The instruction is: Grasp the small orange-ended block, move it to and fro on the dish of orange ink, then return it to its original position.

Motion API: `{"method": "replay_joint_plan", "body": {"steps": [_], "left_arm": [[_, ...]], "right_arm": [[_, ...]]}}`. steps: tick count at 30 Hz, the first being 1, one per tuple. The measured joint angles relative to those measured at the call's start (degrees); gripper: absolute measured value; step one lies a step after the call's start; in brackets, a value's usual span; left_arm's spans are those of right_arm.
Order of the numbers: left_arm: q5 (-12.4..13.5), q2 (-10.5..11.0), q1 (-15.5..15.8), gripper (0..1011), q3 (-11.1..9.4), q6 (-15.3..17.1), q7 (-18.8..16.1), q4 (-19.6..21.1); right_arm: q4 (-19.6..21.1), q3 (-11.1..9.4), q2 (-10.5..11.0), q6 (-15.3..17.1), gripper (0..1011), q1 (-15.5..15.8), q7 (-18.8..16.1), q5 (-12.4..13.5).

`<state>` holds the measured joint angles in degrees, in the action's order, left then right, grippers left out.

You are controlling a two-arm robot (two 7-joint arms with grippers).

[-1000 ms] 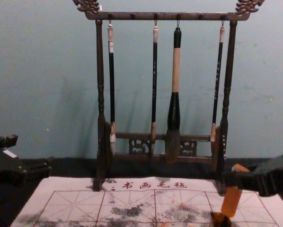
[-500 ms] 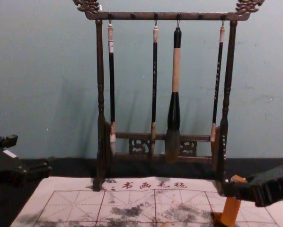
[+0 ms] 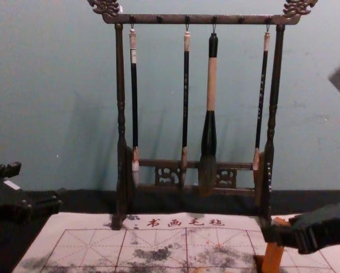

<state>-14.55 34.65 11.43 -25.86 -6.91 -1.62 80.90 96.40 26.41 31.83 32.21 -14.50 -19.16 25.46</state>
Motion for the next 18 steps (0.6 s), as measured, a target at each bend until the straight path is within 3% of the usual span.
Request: {"method": "replay_joint_plan", "body": {"steps": [8, 18], "left_arm": [[0.00, 0.00, 0.00, 1002, 0.00, 0.00, 0.00, 0.00], [0.00, 0.00, 0.00, 1001, 0.00, 0.00, 0.00, 0.00]], "right_arm": [[-1.18, 0.61, -0.69, -1.00, 110, -0.58, -0.48, -1.90], [-2.46, 2.82, 0.03, -6.32, 110, -1.05, -2.39, -7.25]]}}
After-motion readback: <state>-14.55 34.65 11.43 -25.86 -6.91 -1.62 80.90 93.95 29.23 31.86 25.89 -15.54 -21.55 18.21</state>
